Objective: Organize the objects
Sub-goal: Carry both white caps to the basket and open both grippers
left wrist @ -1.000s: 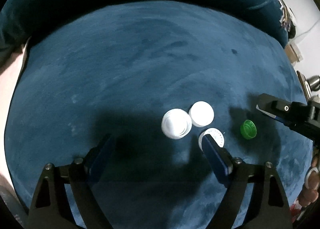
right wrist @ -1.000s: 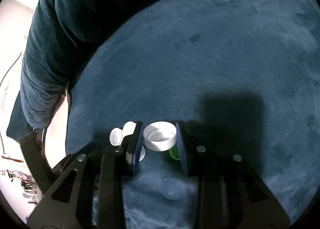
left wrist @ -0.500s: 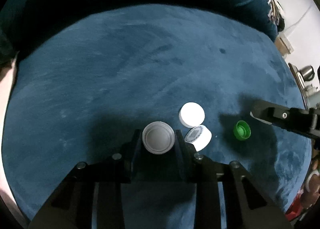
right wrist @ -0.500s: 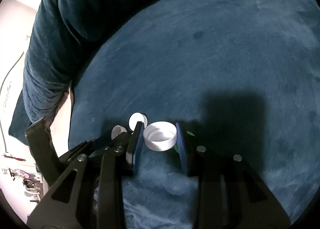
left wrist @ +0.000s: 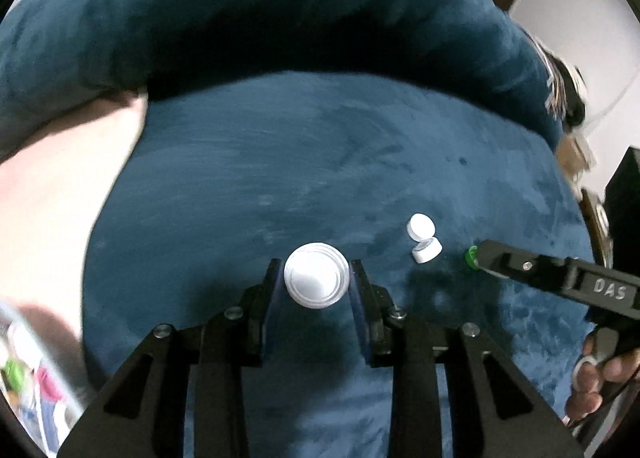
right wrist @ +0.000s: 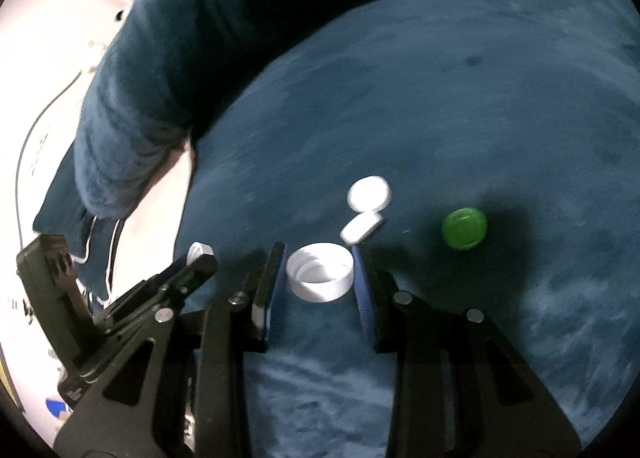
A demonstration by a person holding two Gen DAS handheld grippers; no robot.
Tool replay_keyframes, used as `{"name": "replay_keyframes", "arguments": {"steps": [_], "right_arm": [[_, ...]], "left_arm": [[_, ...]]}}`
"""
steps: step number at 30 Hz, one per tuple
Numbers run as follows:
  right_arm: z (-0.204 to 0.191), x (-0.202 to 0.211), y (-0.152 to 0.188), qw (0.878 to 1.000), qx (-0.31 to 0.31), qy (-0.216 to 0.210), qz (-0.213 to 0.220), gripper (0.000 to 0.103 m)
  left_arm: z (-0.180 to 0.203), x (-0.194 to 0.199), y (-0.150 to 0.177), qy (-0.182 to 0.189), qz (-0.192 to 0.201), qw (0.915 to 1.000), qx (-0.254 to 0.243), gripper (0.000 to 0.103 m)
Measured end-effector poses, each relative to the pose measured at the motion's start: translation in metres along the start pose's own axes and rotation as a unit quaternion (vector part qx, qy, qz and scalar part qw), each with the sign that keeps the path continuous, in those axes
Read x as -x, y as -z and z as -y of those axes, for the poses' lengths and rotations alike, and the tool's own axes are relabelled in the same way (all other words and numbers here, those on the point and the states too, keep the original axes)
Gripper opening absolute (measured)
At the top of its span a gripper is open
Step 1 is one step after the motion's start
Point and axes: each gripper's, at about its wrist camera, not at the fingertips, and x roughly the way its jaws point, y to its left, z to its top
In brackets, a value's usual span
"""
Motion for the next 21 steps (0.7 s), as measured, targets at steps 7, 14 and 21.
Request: {"name": "replay_keyframes", "arguments": {"steps": [7,14,21], "right_arm": [[-0.073,-0.016,0.027,0.997,0.07,-0.031,-0.019,0.033],[-0.16,-0.042,0.068,0.983,0.158,-0.079,-0.055,0.034],[-0.234,-0.066,0.114,0.96,0.225,-0.132,-0.098,0.034]], "left_arm": [[-0.067,0.073,0.035,-0.024,0.054,0.9957,0.071,0.033],[-0.169,0.142,0.085,-0.07,0.096,0.9761,0.182,0.033],[-0.229,0.172,0.114,-0.094,0.111,0.9587,0.244,0.033]]}}
